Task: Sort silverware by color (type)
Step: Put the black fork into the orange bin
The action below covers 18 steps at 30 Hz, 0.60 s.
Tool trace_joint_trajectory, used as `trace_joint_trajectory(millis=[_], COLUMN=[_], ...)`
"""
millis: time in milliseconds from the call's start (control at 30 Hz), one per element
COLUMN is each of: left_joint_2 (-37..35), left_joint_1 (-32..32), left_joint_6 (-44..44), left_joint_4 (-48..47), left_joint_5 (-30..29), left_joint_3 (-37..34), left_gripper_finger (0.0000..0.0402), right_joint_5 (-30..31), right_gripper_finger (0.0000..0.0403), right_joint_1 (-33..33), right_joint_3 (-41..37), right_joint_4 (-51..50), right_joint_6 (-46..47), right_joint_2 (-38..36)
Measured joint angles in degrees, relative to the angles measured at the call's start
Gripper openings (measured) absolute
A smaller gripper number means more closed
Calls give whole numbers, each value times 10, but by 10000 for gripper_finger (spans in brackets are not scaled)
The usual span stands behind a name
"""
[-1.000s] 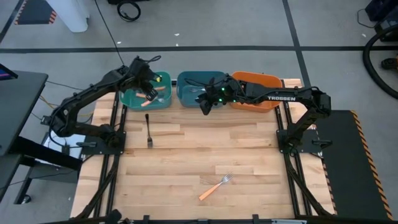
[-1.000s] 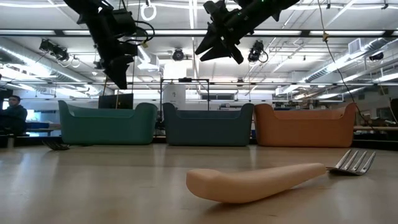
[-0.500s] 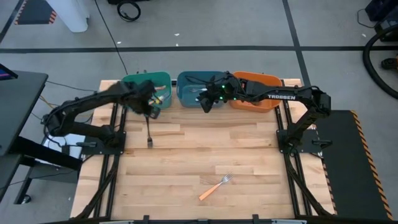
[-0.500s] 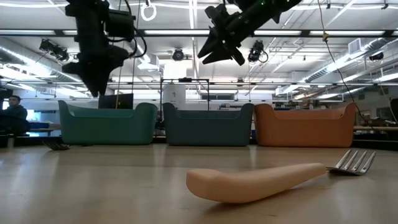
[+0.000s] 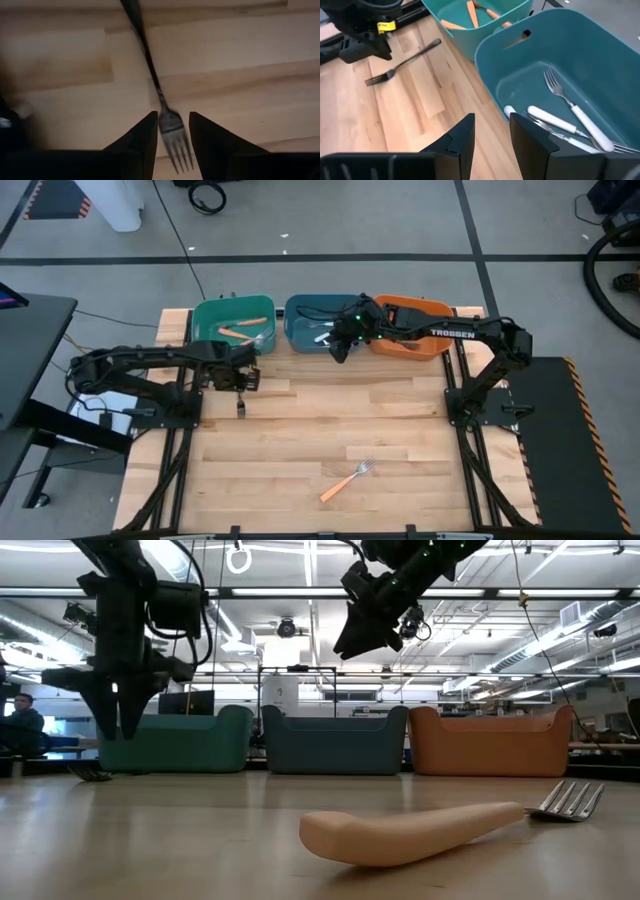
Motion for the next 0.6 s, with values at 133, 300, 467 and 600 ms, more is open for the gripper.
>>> trace_joint_trajectory(millis=[133, 300, 467, 600], left_joint_2=[0, 0, 1, 1], left_joint_1=[-27, -41, -42, -42], left_joint_6=[-57, -106, -133, -128], left_joint_4=[52, 56, 64, 88], left_joint_5=[-13, -52, -51, -50], left_joint_3=[-24, -46, -65, -65], left_gripper_finger=[121, 121, 121, 121], right_joint_5=[0, 0, 0, 0], right_gripper_finger=[130, 130, 130, 130], right_joint_1=[-4, -7, -7, -7], right_joint_3=[0, 0, 0, 0], right_joint_4=[-4, -4, -4, -4], right_joint_6=[-5, -5, -5, -5], right_joint_2=[0, 0, 0, 0])
